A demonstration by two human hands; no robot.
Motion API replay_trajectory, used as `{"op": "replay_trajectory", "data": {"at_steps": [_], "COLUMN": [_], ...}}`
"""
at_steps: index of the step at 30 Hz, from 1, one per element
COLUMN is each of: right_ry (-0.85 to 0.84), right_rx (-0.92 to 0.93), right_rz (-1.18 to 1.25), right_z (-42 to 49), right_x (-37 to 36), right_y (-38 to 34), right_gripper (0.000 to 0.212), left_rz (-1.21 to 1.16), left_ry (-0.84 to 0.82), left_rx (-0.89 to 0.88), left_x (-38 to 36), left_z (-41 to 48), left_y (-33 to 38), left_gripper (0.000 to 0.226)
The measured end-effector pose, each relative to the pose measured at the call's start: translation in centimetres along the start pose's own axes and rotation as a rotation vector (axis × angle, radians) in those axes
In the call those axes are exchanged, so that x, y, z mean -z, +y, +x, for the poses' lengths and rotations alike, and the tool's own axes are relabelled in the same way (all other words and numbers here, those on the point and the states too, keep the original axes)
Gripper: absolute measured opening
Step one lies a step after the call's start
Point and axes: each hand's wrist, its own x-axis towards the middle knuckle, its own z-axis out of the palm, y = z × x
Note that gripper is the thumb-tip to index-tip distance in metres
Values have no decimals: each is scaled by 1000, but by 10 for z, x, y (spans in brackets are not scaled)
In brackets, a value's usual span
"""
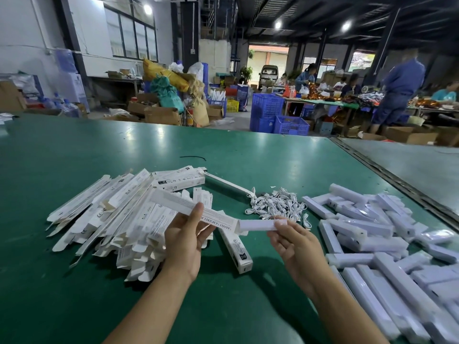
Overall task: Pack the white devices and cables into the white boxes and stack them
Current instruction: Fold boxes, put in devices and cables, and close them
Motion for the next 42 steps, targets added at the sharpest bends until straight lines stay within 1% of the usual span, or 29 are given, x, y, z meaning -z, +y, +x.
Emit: {"op": "replay_trajectory", "data": {"at_steps": [2,4,6,8,12,14,16,18,20,23,25,26,29,31,32,33,34,35,36,37,38,39,41,42], "right_ry": [20,-3,-32,-12,118,202,224,161,62,-167,-336,-393,-484,-430,-344,-224,-75,79,179,202,166,109,6,0], "right_rx": [-14,-25,-46,-52,19,85,115,84,28,-117,-208,-245,-310,-249,-156,-22,140,315,453,491,439,338,163,147], "right_rz": [63,92,58,-40,-211,-396,-495,-473,-412,-306,-216,-164,-70,-80,-152,-309,-539,-806,-1071,-1318,-1523,-1672,-1836,-1875], "right_z": [0,-1,-3,-6,-9,-10,-11,-14,-15,-16,-17,-16,-12,-8,-5,-1,4,10,17,24,30,35,39,40], "right_x": [-1,-4,-8,-11,-13,-13,-14,-16,-18,-20,-19,-17,-10,-6,-4,-1,2,6,11,14,19,22,24,25], "right_y": [1,3,8,14,17,16,16,17,17,17,16,15,10,8,7,7,7,8,9,11,15,20,26,28], "right_gripper": [13,20,23,20,18,22,28,30,35,55,58,58,58,59,58,56,49,37,26,28,41,54,66,68], "left_rz": [9,40,79,93,88,117,165,192,214,228,211,200,179,170,162,149,134,117,103,94,91,93,97,99], "left_ry": [3,-1,-27,-49,-96,-123,-144,-153,-157,-167,-158,-160,-178,-151,-129,-106,-86,-71,-59,-52,-49,-50,-56,-57], "left_rx": [-5,-15,-29,-23,-27,-46,-59,-68,-78,-60,-18,7,52,49,44,38,35,36,36,37,38,37,33,31], "left_x": [-1,-1,-1,-2,-3,-3,-4,-4,-4,-5,-5,-4,-3,-2,-2,-1,-1,-1,-1,0,0,0,-1,0], "left_z": [0,-2,-4,-6,-7,-9,-11,-12,-12,-12,-12,-11,-9,-7,-6,-5,-4,-3,-3,-2,-2,-2,-2,-3], "left_y": [-4,-7,-11,-13,-15,-17,-20,-23,-23,-25,-24,-23,-20,-18,-17,-16,-15,-14,-13,-12,-12,-12,-12,-11], "left_gripper": [14,12,21,28,27,29,31,29,28,24,28,31,32,32,32,30,27,23,19,16,14,14,15,17]}}
